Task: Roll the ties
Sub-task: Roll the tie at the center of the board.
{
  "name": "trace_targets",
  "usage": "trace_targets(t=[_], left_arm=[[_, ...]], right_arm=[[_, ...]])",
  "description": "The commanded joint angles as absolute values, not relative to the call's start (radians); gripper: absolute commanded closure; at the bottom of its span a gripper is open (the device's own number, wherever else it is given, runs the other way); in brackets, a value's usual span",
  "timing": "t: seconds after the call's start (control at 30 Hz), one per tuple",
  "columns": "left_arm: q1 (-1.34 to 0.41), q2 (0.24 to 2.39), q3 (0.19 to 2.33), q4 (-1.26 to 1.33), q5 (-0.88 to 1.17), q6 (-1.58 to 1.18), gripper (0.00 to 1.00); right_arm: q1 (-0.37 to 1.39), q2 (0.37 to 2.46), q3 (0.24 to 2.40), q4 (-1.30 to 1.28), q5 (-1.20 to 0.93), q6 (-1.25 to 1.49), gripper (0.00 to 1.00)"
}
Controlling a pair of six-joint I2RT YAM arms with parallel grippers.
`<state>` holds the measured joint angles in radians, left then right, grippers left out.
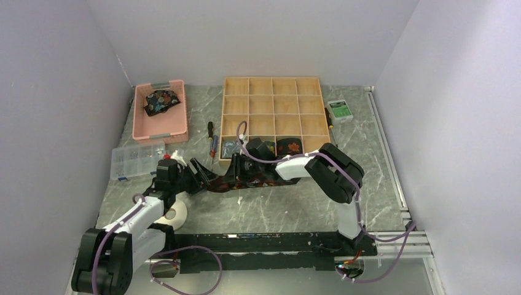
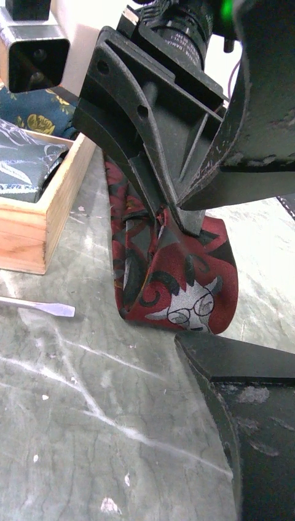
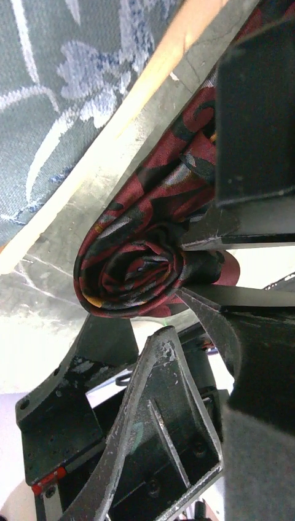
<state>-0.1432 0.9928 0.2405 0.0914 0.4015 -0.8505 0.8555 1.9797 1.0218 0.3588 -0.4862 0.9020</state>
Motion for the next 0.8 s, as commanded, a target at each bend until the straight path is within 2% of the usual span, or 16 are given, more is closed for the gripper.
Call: trace_targets(t=[0.0, 0.2, 0.43, 0.77], left_arm=[[-0.138, 1.013, 0.227, 0.185, 0.467, -0.822, 0.24], [-0.138, 1.064, 0.22, 0.225, 0.485, -0.816, 0.28], [-0.139, 1.164, 0.214, 0.329, 0.566, -0.816, 0.45], [-0.142, 1.19, 0.195, 0.4, 0.641, -0.812, 0.39]], right_arm=[[0.835, 1.991, 0.976, 0.523, -0.534, 0.909, 0.75], [0.818, 1.999, 0.938, 0.569, -0.548, 0.88, 0.78], [0.814, 2.015, 0.916, 0.615, -0.561, 0.889, 0.79], [0.805, 2.019, 0.9, 0.629, -0.552, 0.897, 0.79]])
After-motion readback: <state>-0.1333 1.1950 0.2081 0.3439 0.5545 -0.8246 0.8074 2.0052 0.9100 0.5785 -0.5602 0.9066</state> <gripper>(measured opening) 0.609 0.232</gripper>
